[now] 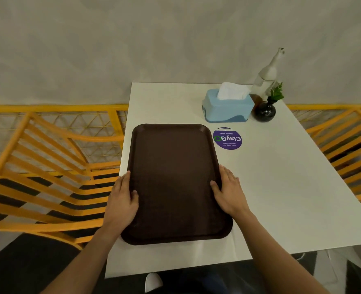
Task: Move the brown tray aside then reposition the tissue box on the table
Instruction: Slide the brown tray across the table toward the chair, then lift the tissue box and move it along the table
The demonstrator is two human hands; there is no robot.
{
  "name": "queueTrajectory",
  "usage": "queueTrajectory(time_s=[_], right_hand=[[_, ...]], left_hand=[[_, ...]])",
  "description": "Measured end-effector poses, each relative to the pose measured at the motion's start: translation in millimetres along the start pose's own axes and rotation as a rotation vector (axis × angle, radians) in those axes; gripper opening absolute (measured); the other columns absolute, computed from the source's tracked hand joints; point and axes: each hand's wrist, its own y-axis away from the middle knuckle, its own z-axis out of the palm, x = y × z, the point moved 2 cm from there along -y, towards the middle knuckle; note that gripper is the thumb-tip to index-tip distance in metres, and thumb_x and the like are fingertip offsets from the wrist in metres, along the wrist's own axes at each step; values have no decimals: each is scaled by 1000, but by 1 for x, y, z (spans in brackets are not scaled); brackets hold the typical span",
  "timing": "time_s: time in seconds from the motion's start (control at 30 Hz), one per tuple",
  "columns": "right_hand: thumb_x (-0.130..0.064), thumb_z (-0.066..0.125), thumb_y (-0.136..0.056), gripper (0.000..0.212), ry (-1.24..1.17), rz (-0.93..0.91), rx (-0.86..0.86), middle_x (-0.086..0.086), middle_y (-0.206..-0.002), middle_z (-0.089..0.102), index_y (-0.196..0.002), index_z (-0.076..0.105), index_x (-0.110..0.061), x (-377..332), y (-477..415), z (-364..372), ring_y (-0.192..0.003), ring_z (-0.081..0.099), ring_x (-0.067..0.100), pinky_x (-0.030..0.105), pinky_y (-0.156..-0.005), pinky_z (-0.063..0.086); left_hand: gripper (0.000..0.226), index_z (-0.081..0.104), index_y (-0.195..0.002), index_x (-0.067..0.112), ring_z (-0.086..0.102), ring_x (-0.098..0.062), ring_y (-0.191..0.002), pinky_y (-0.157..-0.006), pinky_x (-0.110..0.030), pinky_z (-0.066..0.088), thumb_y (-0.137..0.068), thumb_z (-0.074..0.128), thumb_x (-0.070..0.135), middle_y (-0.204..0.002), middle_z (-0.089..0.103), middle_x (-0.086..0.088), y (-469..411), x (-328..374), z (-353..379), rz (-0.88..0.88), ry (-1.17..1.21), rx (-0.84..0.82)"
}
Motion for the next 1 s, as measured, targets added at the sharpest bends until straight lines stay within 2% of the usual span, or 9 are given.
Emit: queueTrajectory(time_s=[0.17, 0.27, 0.4, 0.53, 0.63, 0.7, 0.8, 0.9, 1.0], right_hand=[[-54, 42, -102, 68, -140, 70, 44, 0, -163, 27, -159, 21, -23, 10, -10, -15, -149, 25, 22, 40, -118, 24], [-50, 46, -102, 64, -171, 85, 115, 1, -161, 32, -157, 27, -22, 19, -28, -36, -146, 31, 23, 38, -115, 27], [-40, 56, -101, 59, -203, 74, 205, 4, -152, 44, -152, 36, -18, 29, -69, -69, -136, 43, 20, 24, -100, 35], [-39, 59, -100, 61, -239, 58, 256, 5, -152, 43, -152, 36, -19, 45, -121, -100, -135, 44, 20, 21, -96, 33], [-41, 58, -98, 60, -296, 42, 295, 3, -152, 43, -152, 37, -23, 57, -166, -119, -134, 44, 18, 14, -94, 31], [-42, 59, -97, 58, -335, 4, 310, -1, -151, 44, -149, 37, -29, 64, -197, -127, -134, 42, 16, 20, -97, 31], [-47, 63, -93, 62, -395, -22, 301, -4, -150, 43, -147, 33, -38, 77, -237, -129, -133, 42, 14, 25, -99, 33], [-52, 69, -86, 81, -426, -32, 271, -4, -150, 42, -152, 28, -30, 94, -267, -124, -135, 41, 15, 27, -103, 33], [-57, 74, -80, 97, -466, -38, 249, -3, -154, 38, -156, 23, -26, 108, -285, -118, -139, 37, 15, 29, -105, 34]], left_hand=[[62, 33, -153, 12, 39, -33, -138, -115, -51, 33, -97, 56, 27, -150, 41, -15, -14, 15, -7, -14, -18, 43], [59, 38, -151, 13, 37, -31, -140, -116, -49, 31, -96, 57, 27, -151, 41, -14, -38, 46, -6, 58, -9, 69], [63, 35, -152, 20, 31, -26, -145, -117, -45, 30, -95, 59, 30, -158, 32, -6, -79, 103, 5, 104, 84, 85], [73, 30, -153, 24, 34, -23, -144, -111, -40, 35, -91, 65, 38, -158, 29, -1, -126, 164, 25, 125, 173, 100], [79, 30, -154, 20, 35, -21, -143, -107, -30, 31, -88, 69, 40, -156, 31, -3, -162, 207, 48, 153, 229, 87], [85, 28, -155, 17, 34, -22, -143, -107, -28, 30, -87, 71, 42, -156, 32, -5, -185, 231, 67, 153, 273, 65], [96, 23, -156, 17, 34, -24, -143, -107, -32, 33, -82, 76, 46, -157, 29, -6, -219, 260, 98, 124, 313, 42], [110, 17, -157, 17, 34, -26, -143, -108, -34, 32, -74, 80, 50, -158, 28, -7, -244, 278, 127, 91, 340, 24], [121, 15, -157, 16, 34, -25, -141, -103, -30, 31, -65, 86, 51, -154, 32, -8, -262, 289, 147, 95, 359, 20]])
